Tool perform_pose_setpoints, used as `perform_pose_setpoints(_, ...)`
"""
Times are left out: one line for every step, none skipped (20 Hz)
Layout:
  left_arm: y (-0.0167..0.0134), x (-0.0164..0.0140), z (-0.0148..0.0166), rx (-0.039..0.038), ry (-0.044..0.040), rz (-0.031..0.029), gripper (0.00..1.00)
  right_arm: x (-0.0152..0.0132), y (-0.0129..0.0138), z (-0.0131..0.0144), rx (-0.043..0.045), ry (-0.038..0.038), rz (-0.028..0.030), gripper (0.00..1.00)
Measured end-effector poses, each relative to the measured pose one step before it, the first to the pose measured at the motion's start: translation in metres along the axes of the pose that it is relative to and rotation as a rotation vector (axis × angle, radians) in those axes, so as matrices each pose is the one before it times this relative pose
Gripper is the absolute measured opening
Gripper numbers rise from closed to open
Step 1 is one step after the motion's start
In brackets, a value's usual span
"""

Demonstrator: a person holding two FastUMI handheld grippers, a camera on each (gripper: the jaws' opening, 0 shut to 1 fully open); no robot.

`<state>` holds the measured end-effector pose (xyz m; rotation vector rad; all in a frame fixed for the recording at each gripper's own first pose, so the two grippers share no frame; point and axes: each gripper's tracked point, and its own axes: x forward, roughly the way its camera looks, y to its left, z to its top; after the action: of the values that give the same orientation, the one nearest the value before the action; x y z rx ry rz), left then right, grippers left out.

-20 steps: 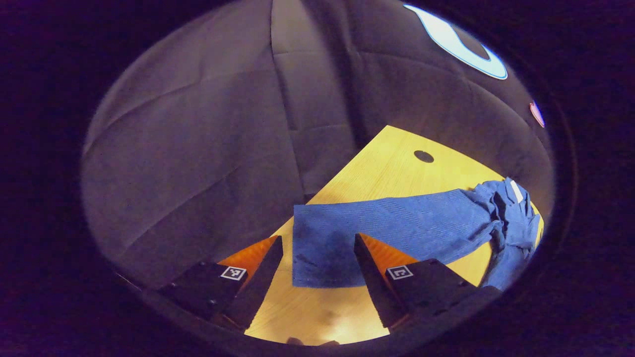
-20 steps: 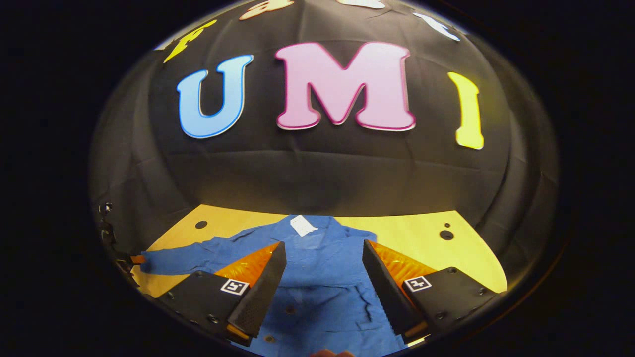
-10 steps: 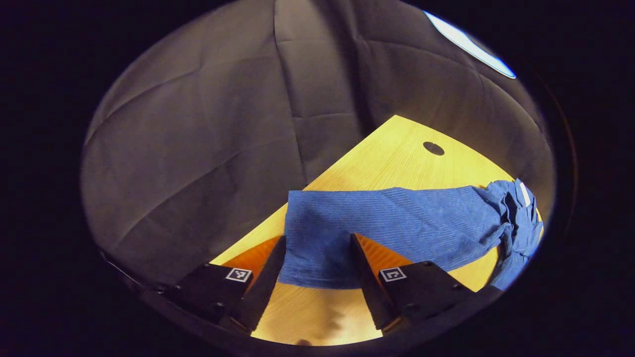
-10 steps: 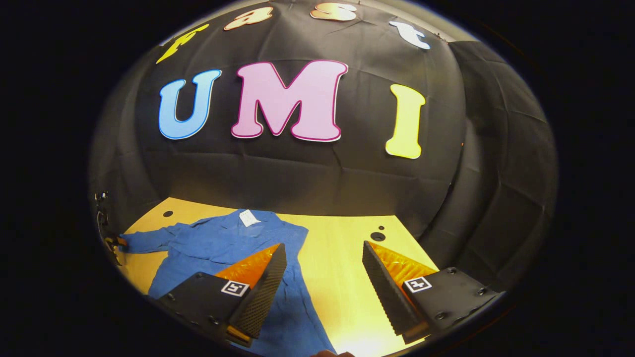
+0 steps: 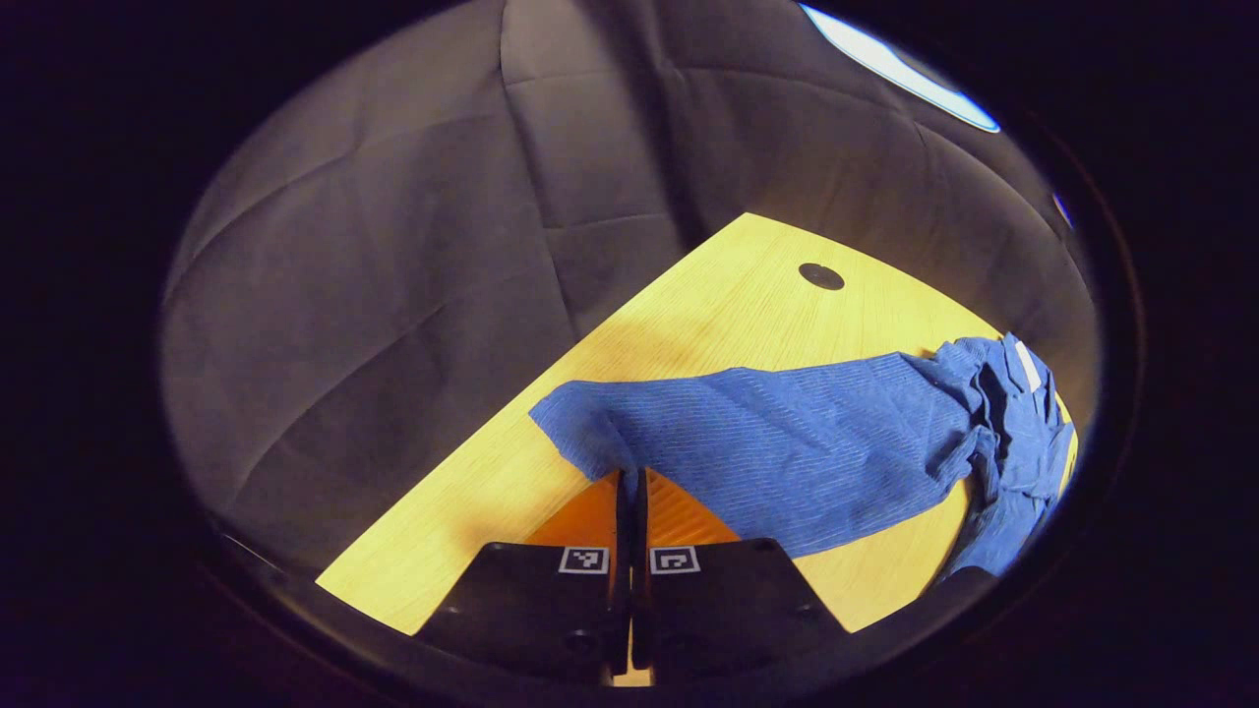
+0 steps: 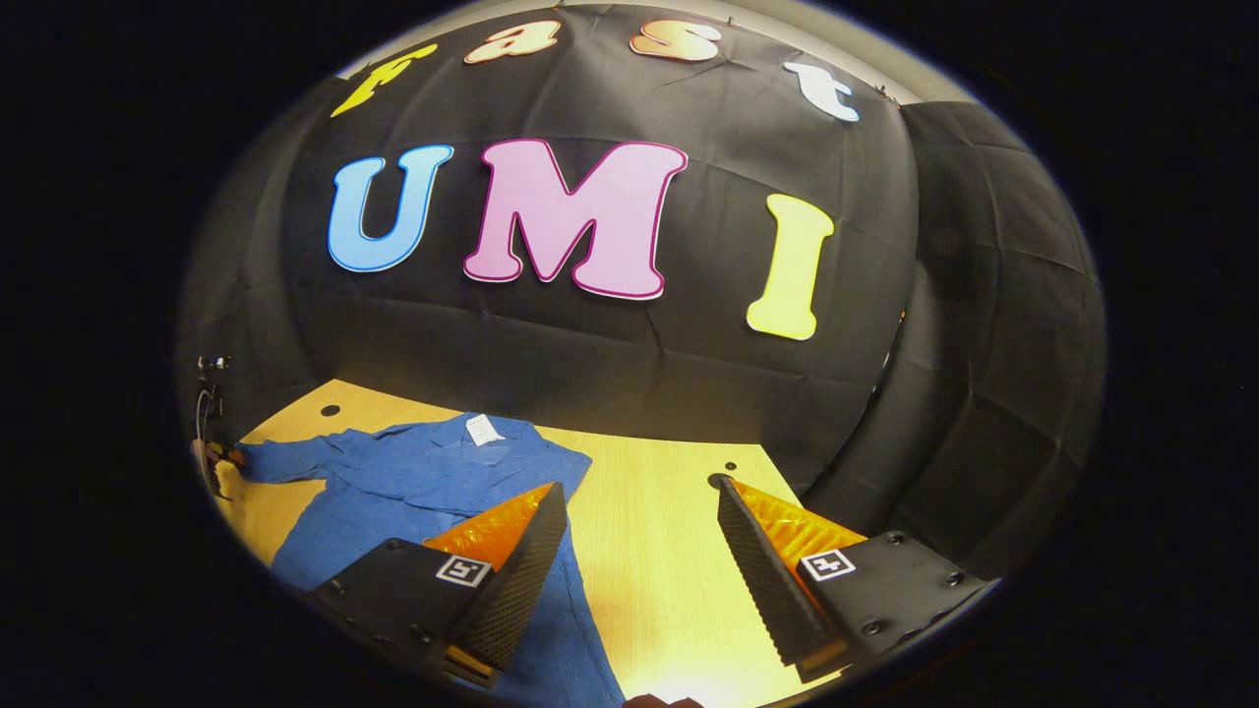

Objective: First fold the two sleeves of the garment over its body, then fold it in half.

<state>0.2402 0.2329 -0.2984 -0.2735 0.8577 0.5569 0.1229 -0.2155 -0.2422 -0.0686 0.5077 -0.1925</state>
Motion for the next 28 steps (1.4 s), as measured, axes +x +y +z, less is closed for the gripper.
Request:
perform_pose_setpoints(-0.00580,-0.00401,0.00915,-0.01283,-0.02635,-0.00865,0.00,0.00053,-0.00026,-0.00151,0.01161,0.00137,0.00049,0.98)
perform_pose_setpoints(-0.00988,-0.00695,0.01275,-0.00793,-0.03423,-0.02252,0.00,0.00202,-0.00309,-0.00078,0.00875,0.00104,-0.00433,0.98)
perform_pose_setpoints(-0.01818,-0.00788,0.01375,0.00345,-0.02781,-0.03637,0.00,0.00164,-0.00257,-0.00019,0.01065,-0.00054,-0.00303,0.98)
perform_pose_setpoints(-0.02303,-0.00726,0.01262,0.01153,-0.02447,-0.05091,0.00,0.00044,-0.00209,0.00118,0.01257,-0.00182,-0.00157,0.98)
perform_pose_setpoints(-0.02570,-0.00668,0.00979,0.01022,-0.00753,-0.06812,0.00,0.00090,-0.00042,0.00133,0.01047,-0.00787,-0.00222,0.98)
perform_pose_setpoints(-0.03375,-0.00770,0.01287,0.01852,-0.02809,-0.05759,0.00,0.00219,-0.00190,0.00177,0.00110,-0.00949,-0.00782,0.98)
perform_pose_setpoints(-0.03651,-0.00359,0.01156,0.02364,-0.02774,-0.05354,0.00,0.00381,-0.00280,0.00044,-0.00705,-0.00536,-0.01206,0.98)
perform_pose_setpoints(-0.04064,-0.00049,0.00693,0.01824,-0.01418,-0.05605,0.00,0.00034,-0.00449,0.00342,-0.00306,-0.01087,-0.01401,0.98)
perform_pose_setpoints(-0.03498,0.00257,0.00600,0.01133,-0.00635,-0.05709,0.00,-0.00176,-0.00123,0.00372,0.00535,-0.01319,-0.00597,0.98)
perform_pose_setpoints(-0.04290,0.00479,0.00315,0.01064,0.00441,-0.07570,0.00,-0.00071,-0.00218,0.00287,0.00210,-0.00914,-0.00444,0.98)
perform_pose_setpoints(-0.04105,0.00166,0.00457,0.02194,-0.00545,-0.06055,0.00,0.00007,-0.00736,0.00216,-0.00065,-0.00642,-0.01273,0.98)
perform_pose_setpoints(-0.04163,0.00711,0.00250,0.03290,-0.01188,-0.05974,0.00,-0.00259,-0.00961,0.00103,0.00193,-0.00414,-0.01407,0.98)
perform_pose_setpoints(-0.03630,0.00838,-0.00210,0.03309,-0.00339,-0.04792,0.00,-0.00134,-0.00880,-0.00080,0.00559,-0.00076,-0.01705,0.98)
perform_pose_setpoints(-0.03687,0.01073,-0.00624,0.02838,0.01168,-0.05492,0.00,-0.00140,-0.00874,-0.00112,0.00835,0.00000,-0.01797,0.98)
perform_pose_setpoints(-0.03584,0.00961,-0.00787,0.01352,0.02045,-0.06039,0.00,-0.00156,-0.00867,0.00001,0.01107,0.00242,-0.01762,0.98)
perform_pose_setpoints(-0.03281,0.01843,-0.01317,0.00694,0.02428,-0.05323,0.00,-0.00083,-0.00815,-0.00044,0.01439,0.00374,-0.01684,0.98)
perform_pose_setpoints(-0.02734,0.01709,-0.01217,0.00735,0.02904,-0.04240,0.00,0.00108,-0.00837,0.00025,0.01656,0.00006,-0.01466,0.98)
perform_pose_setpoints(-0.02246,0.01617,-0.01643,0.00912,0.04614,-0.03121,0.00,-0.00058,-0.00765,0.00208,0.01680,-0.00229,-0.01509,0.98)
perform_pose_setpoints(-0.01902,0.01551,-0.01562,0.00325,0.04579,-0.01612,0.00,-0.00125,-0.00685,0.00263,0.01487,-0.00332,-0.01272,0.98)
perform_pose_setpoints(-0.01260,0.01368,-0.01372,-0.00176,0.02952,-0.01851,0.00,-0.00093,-0.00649,0.00026,0.00890,-0.00402,-0.01417,0.98)
perform_pose_setpoints(-0.01172,0.01251,-0.01166,-0.01173,0.03756,-0.00982,0.17,-0.00323,-0.00806,0.00144,0.00387,-0.00517,-0.01587,0.98)
perform_pose_setpoints(-0.01249,0.00987,-0.01109,-0.01277,0.02315,-0.00511,0.33,-0.00330,-0.00685,0.00004,0.00304,-0.00269,-0.01382,0.98)
perform_pose_setpoints(-0.00665,0.00333,-0.00671,-0.01563,0.00529,0.01018,0.50,-0.00410,-0.00408,-0.00350,0.00229,0.00277,-0.00891,0.98)
perform_pose_setpoints(0.00531,0.00373,-0.00457,-0.01509,-0.00493,0.00995,0.66,-0.00601,-0.00434,-0.00405,0.00149,0.01035,-0.00816,0.98)
perform_pose_setpoints(-0.00229,-0.00379,-0.00098,-0.01483,-0.01208,-0.00386,0.71,-0.00790,-0.00425,-0.00611,0.00306,0.02017,-0.01159,0.98)
perform_pose_setpoints(-0.00018,-0.01019,0.00078,-0.00869,-0.01744,-0.00769,0.75,-0.00869,-0.00476,-0.00484,0.00870,0.01832,-0.01217,0.98)
perform_pose_setpoints(0.00015,-0.01398,-0.00120,0.00712,-0.01759,-0.00635,0.81,-0.00925,-0.00209,-0.00347,0.01583,0.00715,-0.01207,0.98)
perform_pose_setpoints(0.00739,-0.01780,-0.00201,0.02226,-0.02059,0.01374,0.77,-0.01111,-0.00172,-0.00235,0.01821,0.00415,-0.01233,0.98)
